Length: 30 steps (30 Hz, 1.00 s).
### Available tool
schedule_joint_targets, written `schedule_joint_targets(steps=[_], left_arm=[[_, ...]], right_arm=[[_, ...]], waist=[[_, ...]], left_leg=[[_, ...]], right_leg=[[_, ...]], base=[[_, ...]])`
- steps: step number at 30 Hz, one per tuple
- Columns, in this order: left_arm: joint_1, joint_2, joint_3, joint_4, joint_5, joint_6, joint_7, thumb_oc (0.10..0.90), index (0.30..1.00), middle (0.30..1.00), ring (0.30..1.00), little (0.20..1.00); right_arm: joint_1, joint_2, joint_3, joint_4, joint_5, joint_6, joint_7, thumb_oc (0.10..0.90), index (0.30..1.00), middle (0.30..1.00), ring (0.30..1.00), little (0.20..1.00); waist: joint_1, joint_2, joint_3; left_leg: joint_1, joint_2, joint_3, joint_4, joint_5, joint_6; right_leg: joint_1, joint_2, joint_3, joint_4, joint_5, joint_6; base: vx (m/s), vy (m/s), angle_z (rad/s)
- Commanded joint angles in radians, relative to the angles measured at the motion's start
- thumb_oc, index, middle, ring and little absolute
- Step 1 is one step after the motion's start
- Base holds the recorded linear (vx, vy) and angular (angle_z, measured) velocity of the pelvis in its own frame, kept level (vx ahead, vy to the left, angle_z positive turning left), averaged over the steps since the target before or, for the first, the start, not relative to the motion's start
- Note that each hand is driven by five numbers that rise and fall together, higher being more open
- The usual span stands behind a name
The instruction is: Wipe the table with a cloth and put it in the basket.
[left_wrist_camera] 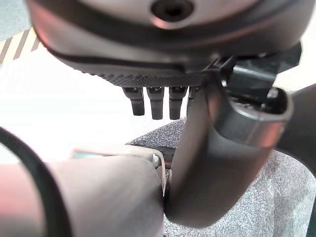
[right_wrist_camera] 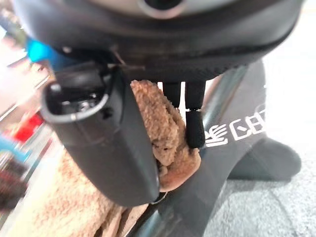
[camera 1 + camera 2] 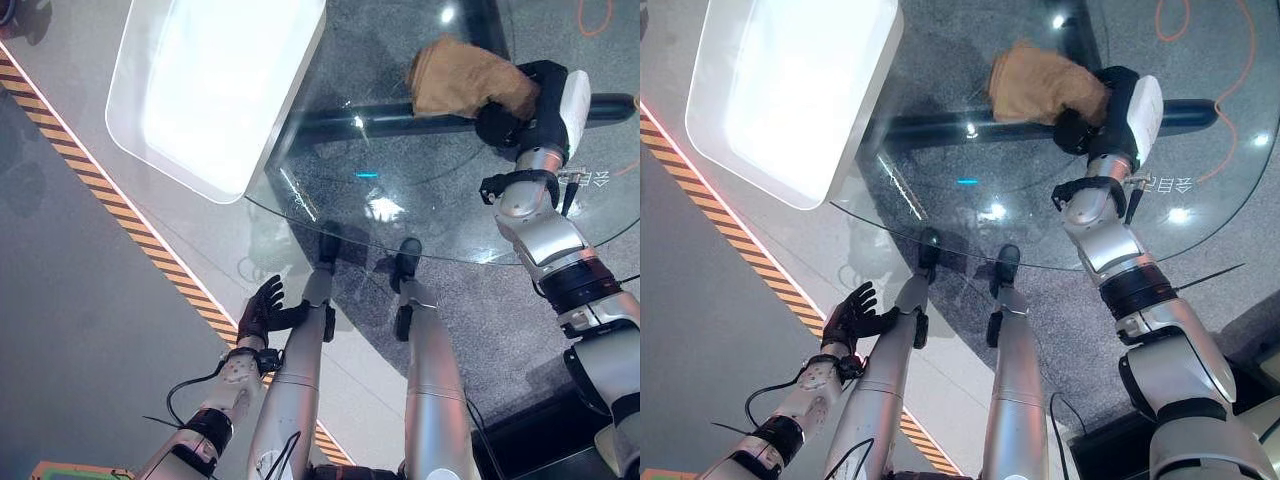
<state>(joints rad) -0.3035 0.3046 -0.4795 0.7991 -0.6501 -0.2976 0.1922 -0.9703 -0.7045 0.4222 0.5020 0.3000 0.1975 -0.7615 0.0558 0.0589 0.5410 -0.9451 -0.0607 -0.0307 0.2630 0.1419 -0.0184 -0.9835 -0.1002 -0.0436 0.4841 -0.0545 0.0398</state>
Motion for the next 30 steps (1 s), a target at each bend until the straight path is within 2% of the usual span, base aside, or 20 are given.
schedule_joint_targets(steps=[1, 10, 15, 20, 26, 30], left_arm=[[0.146, -0.017, -0.021, -0.018, -0.002, -0.021, 0.03, 0.8, 0.9, 0.9, 0.9, 0.9], [0.143, -0.024, -0.023, 0.0, -0.009, -0.035, 0.038, 0.8, 0.9, 0.9, 0.9, 0.9], [0.132, -0.024, -0.028, -0.009, -0.011, -0.025, 0.042, 0.8, 0.9, 0.9, 0.9, 0.9], [0.125, -0.025, -0.025, -0.013, -0.01, -0.018, 0.043, 0.8, 0.9, 0.9, 0.9, 0.9], [0.127, -0.036, -0.007, -0.008, -0.001, -0.019, 0.034, 0.8, 0.9, 0.9, 0.9, 0.9], [0.125, -0.042, 0.003, -0.005, 0.007, -0.015, 0.032, 0.8, 0.9, 0.9, 0.9, 0.9]], right_arm=[[0.001, -0.135, -0.167, 0.005, 0.071, -0.121, -0.223, 0.1, 0.3, 0.3, 0.3, 0.2], [0.081, -0.106, -0.314, 0.048, 0.211, -0.305, -0.45, 0.1, 0.3, 0.3, 0.3, 0.2], [0.081, -0.095, -0.329, 0.051, 0.213, -0.333, -0.466, 0.1, 0.3, 0.3, 0.3, 0.2], [0.076, -0.086, -0.314, 0.031, 0.191, -0.332, -0.393, 0.1, 0.3, 0.3, 0.3, 0.2], [0.06, -0.066, -0.248, -0.099, 0.104, -0.261, -0.26, 0.1, 0.3, 0.3, 0.3, 0.2], [0.046, -0.053, -0.194, -0.176, 0.028, -0.215, -0.123, 0.1, 0.3, 0.3, 0.3, 0.2]], waist=[[-0.018, 0.043, -0.021], [-0.03, 0.043, -0.021], [-0.031, 0.049, -0.021], [-0.032, 0.05, -0.021], [-0.031, 0.047, -0.021], [-0.029, 0.045, -0.021]], left_leg=[[0.006, -0.048, 0.009, 0.104, -0.129, 0.049], [0.014, -0.044, 0.018, 0.091, -0.13, 0.052], [0.02, -0.046, 0.016, 0.084, -0.127, 0.053], [0.018, -0.048, 0.015, 0.082, -0.123, 0.052], [0.013, -0.048, 0.014, 0.083, -0.118, 0.049], [0.01, -0.05, 0.011, 0.084, -0.117, 0.049]], right_leg=[[0.012, 0.06, -0.009, -0.127, 0.115, 0.007], [0.02, 0.064, 0.0, -0.141, 0.121, 0.007], [0.025, 0.063, 0.003, -0.148, 0.124, 0.007], [0.025, 0.063, 0.003, -0.15, 0.126, 0.007], [0.021, 0.067, 0.006, -0.149, 0.122, 0.006], [0.019, 0.066, 0.004, -0.146, 0.119, 0.005]], base=[[0.0, 0.0, 0.0], [0.0, -0.002, -0.05], [0.0, -0.002, -0.02], [0.0, 0.001, -0.03], [0.0, 0.0, 0.0], [0.0, 0.0, 0.0]])
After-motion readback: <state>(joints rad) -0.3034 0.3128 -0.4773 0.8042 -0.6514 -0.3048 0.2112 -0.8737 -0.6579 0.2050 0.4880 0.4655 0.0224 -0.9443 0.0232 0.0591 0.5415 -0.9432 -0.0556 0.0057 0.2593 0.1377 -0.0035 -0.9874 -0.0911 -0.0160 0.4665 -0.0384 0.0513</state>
